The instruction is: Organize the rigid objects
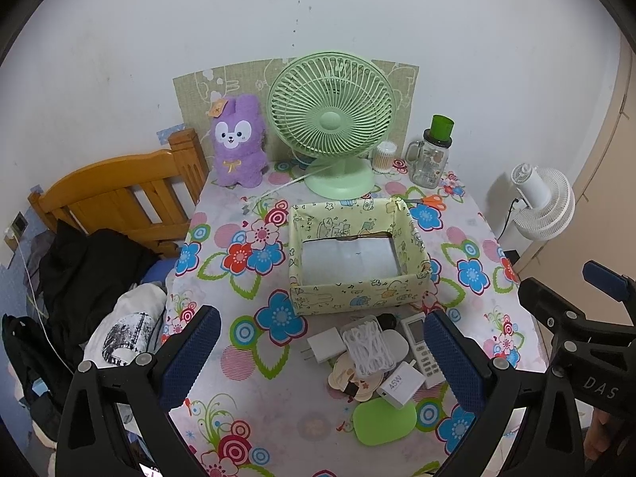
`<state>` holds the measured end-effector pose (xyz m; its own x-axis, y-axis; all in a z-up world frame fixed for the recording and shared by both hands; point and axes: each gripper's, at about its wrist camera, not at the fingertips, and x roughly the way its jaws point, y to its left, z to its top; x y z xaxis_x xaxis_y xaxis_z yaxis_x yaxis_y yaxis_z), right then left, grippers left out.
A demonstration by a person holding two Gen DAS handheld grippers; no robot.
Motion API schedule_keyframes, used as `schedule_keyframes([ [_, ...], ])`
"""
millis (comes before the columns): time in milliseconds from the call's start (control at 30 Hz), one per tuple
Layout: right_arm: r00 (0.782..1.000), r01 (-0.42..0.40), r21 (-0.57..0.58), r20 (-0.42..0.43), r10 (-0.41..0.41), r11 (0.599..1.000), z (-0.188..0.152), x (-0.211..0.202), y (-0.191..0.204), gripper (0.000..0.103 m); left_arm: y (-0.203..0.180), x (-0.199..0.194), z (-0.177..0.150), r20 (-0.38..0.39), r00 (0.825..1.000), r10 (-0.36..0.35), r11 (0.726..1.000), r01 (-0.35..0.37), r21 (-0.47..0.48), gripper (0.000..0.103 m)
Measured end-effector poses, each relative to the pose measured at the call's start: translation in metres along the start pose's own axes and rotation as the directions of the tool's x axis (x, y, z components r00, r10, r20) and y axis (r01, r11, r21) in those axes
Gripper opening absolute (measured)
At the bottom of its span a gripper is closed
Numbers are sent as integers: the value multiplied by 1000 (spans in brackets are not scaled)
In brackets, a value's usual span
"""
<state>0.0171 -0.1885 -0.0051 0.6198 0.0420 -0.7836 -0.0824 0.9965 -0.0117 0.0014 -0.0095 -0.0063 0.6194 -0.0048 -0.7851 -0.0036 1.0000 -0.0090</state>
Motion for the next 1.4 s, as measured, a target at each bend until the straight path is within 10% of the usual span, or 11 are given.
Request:
schedule_keyframes([
  [1400, 996, -60, -37, -66, 57, 998, -16, 53, -2, 102, -4, 66, -17, -112, 994, -3, 1000, 4, 8, 103],
])
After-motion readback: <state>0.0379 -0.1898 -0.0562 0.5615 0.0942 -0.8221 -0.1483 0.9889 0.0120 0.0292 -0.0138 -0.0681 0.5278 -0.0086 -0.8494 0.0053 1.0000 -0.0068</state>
